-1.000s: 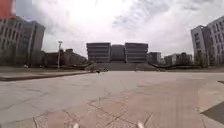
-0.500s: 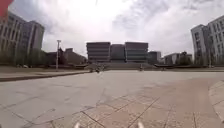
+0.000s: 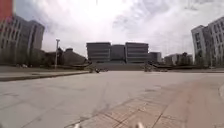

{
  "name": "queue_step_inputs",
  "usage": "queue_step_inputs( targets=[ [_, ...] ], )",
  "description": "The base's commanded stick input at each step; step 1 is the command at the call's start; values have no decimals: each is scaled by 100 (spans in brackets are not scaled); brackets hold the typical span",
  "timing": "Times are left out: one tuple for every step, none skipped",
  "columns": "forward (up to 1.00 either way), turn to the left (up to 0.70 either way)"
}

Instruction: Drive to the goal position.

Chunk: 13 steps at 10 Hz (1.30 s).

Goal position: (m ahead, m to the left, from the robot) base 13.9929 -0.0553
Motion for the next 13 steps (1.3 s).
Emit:
queue_step_inputs(
  targets=[
    [70,0],
    [70,0],
    [70,0],
    [70,0],
    [70,0],
    [70,0],
    [70,0],
    [70,0],
    [70,0],
    [70,0],
    [70,0],
    [70,0],
    [70,0]
  ],
)
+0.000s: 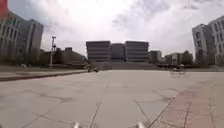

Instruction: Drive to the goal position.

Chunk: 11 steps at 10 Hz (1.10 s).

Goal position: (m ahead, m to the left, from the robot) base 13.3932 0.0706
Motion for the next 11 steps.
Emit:
queue_step_inputs(
  targets=[
    [70,0],
    [70,0],
    [70,0],
    [70,0],
    [70,0],
    [70,0],
    [70,0],
    [70,0],
    [70,-9],
    [70,-14],
    [70,-14]
  ],
)
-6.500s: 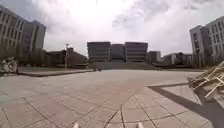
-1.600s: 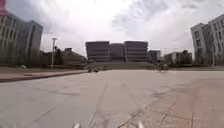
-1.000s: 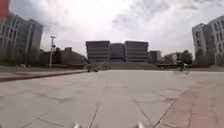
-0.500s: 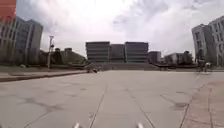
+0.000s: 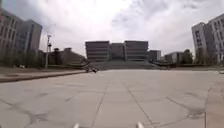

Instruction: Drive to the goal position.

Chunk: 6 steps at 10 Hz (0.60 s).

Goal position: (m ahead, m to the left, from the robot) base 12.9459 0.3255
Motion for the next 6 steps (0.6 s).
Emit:
queue_step_inputs(
  targets=[
    [70,-14],
    [70,-14],
    [70,-13],
    [70,-5],
    [70,0],
    [70,0]
  ],
)
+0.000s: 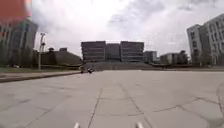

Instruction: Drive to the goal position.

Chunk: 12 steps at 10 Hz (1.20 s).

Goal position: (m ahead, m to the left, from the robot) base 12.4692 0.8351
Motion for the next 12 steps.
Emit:
queue_step_inputs(
  targets=[
    [70,0],
    [70,0],
    [70,0],
    [70,0],
    [70,0],
    [70,0],
    [70,0],
    [70,0],
    [70,0],
    [70,0],
    [70,0],
    [70,0]
  ],
)
